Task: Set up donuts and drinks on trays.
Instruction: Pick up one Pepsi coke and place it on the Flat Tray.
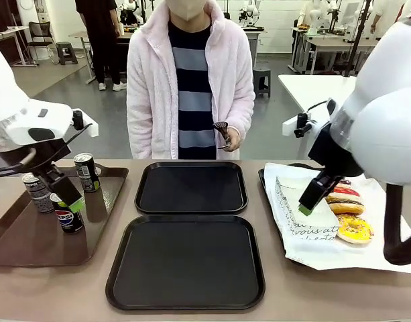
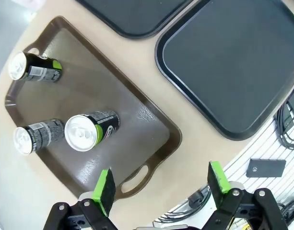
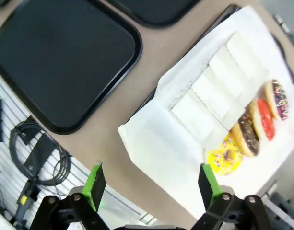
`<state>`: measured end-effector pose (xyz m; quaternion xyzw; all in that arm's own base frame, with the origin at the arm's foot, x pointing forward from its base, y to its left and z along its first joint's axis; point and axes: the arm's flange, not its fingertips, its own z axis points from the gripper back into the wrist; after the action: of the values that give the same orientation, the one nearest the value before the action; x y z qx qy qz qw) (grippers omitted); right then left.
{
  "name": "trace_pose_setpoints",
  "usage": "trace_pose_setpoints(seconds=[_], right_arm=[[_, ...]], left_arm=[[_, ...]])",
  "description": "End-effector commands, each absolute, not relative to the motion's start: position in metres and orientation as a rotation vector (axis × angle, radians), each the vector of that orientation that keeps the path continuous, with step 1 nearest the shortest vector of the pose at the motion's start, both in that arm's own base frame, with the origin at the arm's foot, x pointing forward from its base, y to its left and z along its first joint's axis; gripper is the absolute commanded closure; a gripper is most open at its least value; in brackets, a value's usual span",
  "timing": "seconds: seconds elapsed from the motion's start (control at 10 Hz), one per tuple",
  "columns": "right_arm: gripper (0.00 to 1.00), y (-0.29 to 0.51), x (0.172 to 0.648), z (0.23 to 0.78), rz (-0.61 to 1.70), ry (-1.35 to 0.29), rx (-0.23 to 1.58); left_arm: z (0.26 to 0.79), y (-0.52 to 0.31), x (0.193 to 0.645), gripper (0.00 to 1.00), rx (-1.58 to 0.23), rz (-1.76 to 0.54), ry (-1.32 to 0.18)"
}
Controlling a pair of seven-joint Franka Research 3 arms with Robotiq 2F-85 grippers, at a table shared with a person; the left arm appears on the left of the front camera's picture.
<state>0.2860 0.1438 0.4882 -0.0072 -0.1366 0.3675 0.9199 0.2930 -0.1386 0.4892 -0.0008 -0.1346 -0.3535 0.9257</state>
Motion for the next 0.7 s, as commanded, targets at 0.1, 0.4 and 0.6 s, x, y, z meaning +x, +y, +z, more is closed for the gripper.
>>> trace_pose_setpoints(seconds=[0.1,0.4,0.6], right_arm=[[0.0,0.145,0.295,0.477,0.739,-0.265,-0.01],[0.0,0.105,0.305,0.488,0.618,-0.315,0.36],[0.0,0.039,0.318,0.483,0.446,-0.384,0.717]], left_arm=[[0.481,-0.14,0.301,0.0,-0.011,-0.715,-0.266],[0.491,-0.116,0.309,0.0,-0.211,-0.608,-0.284],[0.494,-0.072,0.324,0.0,-0.53,-0.466,-0.286]])
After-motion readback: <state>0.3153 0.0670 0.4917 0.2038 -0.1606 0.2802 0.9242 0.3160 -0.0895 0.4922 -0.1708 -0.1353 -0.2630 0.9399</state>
